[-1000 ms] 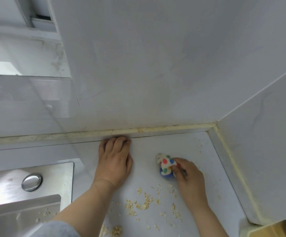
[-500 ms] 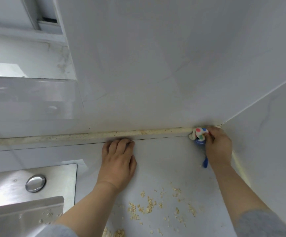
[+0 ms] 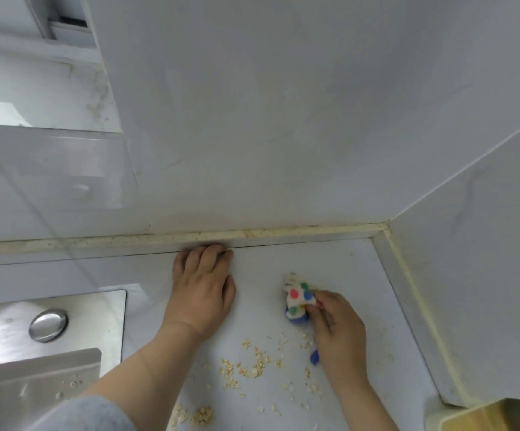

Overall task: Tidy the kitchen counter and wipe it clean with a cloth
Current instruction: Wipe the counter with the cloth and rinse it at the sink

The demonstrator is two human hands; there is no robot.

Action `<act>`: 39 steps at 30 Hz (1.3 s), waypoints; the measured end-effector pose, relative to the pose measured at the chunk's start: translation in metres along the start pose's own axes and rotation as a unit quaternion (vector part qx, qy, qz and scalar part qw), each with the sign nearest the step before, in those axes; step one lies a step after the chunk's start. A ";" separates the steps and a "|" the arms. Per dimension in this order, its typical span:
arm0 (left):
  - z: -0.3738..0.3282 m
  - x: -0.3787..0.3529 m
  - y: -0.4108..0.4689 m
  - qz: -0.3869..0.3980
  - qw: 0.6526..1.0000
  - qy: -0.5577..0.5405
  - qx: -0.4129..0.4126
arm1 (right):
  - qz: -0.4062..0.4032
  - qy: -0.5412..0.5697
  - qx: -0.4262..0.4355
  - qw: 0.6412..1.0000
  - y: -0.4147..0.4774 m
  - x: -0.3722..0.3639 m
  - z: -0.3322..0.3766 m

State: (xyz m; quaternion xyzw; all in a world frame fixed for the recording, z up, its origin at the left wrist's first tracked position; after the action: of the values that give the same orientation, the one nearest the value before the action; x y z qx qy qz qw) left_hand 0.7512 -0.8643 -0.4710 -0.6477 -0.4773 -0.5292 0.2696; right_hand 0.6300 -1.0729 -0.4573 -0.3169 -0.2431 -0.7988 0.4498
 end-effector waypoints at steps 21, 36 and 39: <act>-0.001 0.000 -0.001 0.008 1.000 0.000 -0.005 | -0.091 -0.084 -0.065 0.990 0.070 0.023 -0.039; -0.049 0.000 0.016 0.000 0.988 -0.043 -0.150 | -0.090 0.022 -0.118 0.989 0.054 0.084 -0.019; -0.076 -0.016 0.031 0.035 0.978 -0.037 -0.202 | -0.072 0.006 -0.163 0.984 0.068 0.083 -0.050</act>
State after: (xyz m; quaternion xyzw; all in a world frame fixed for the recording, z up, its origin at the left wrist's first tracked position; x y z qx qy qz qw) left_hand 0.7472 -0.9470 -0.4586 -0.7244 -0.3473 -0.5804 0.1333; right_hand 0.6425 -1.1859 -0.4241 -0.3626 -0.1288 -0.8602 0.3346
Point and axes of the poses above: each hand's wrist, its own y-axis towards the middle knuckle, its own x-axis out of the back of the hand, z = x × y, the point moved 7 cm from there along y, towards the middle knuckle, and after that the axes turned 3 degrees about y, right-handed, at the moved point
